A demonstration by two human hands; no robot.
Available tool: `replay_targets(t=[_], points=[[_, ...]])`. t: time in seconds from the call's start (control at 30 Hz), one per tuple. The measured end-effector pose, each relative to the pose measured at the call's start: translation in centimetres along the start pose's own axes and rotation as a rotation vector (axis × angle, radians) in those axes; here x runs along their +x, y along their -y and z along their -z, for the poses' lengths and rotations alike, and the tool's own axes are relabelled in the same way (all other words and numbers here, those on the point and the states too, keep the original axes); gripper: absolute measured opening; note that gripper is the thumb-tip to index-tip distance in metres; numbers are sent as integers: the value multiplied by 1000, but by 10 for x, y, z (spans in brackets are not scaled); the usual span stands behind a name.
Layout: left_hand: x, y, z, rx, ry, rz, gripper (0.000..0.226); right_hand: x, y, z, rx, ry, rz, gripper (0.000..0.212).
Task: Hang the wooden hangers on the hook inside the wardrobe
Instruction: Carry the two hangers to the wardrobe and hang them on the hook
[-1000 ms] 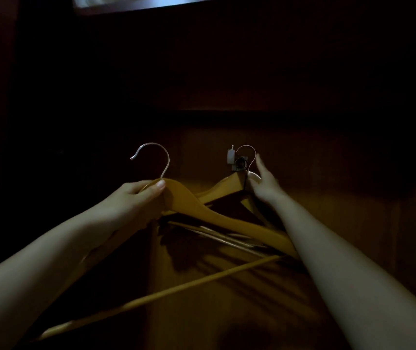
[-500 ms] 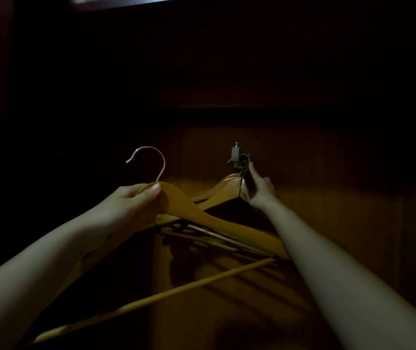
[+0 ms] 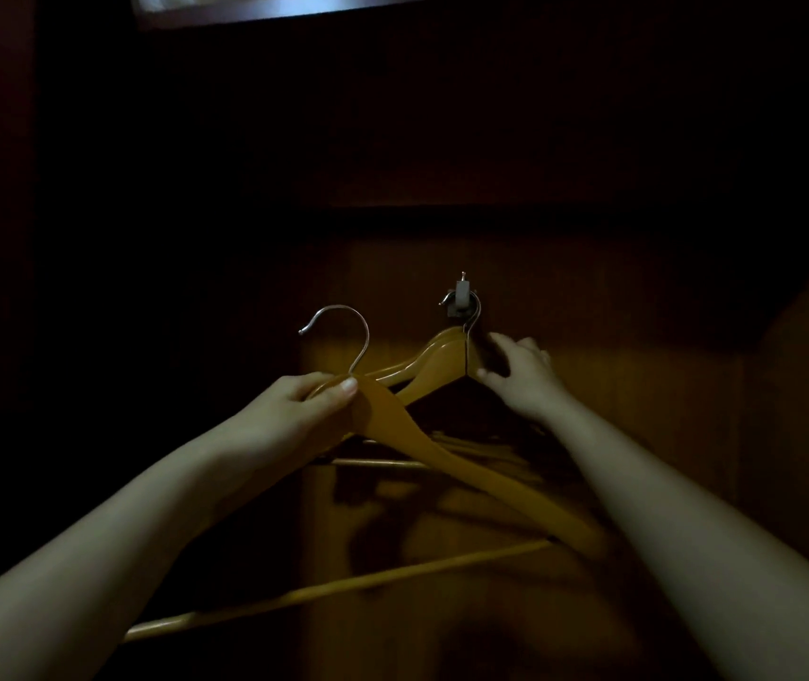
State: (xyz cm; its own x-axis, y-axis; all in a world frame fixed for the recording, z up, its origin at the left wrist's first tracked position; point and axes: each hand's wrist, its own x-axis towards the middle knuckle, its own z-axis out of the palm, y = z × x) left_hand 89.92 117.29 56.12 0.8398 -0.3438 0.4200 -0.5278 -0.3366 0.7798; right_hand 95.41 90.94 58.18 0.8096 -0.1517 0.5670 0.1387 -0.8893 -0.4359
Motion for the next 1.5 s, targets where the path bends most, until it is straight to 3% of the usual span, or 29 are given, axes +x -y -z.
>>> replay_targets(t=[0.13,0.2,0.33,0.47,0.57,0.7,0.8,0.97,1.1,1.2,1.3,1.5], points=[[-9,0,-5,-19,4,-26,29,-39,10,16,50,-2,114,49],[-13,-2,-7,-34,15,-37,29,-64,21,23,98,95,208,42],[-16,-7,-12,-40,57,-53,37,-113,39,23,172,250,314,61],[-17,-17,-25,-116,122,-100,27,-139,42,4,48,80,345,86],[-15,-20,-33,-189,174,-69,19,-146,33,4,33,-106,394,80],[-13,-20,-46,-218,204,-81,18,-150,21,12,-52,-142,436,71],[-13,-15,-58,-104,131,-233,24,-155,12,19,-162,-185,426,69],[-12,-5,-76,439,7,-371,74,-149,-7,37,-196,-238,333,68],[6,-11,-83,670,-181,-512,63,-131,-20,49,-112,-299,241,67],[32,-17,-84,801,-223,-606,54,-113,-28,52,-49,-306,177,68],[60,-22,-80,906,-221,-571,51,-89,-28,50,-48,-294,133,69],[103,-9,-73,939,-162,-329,50,-45,-21,36,-36,-235,84,67]])
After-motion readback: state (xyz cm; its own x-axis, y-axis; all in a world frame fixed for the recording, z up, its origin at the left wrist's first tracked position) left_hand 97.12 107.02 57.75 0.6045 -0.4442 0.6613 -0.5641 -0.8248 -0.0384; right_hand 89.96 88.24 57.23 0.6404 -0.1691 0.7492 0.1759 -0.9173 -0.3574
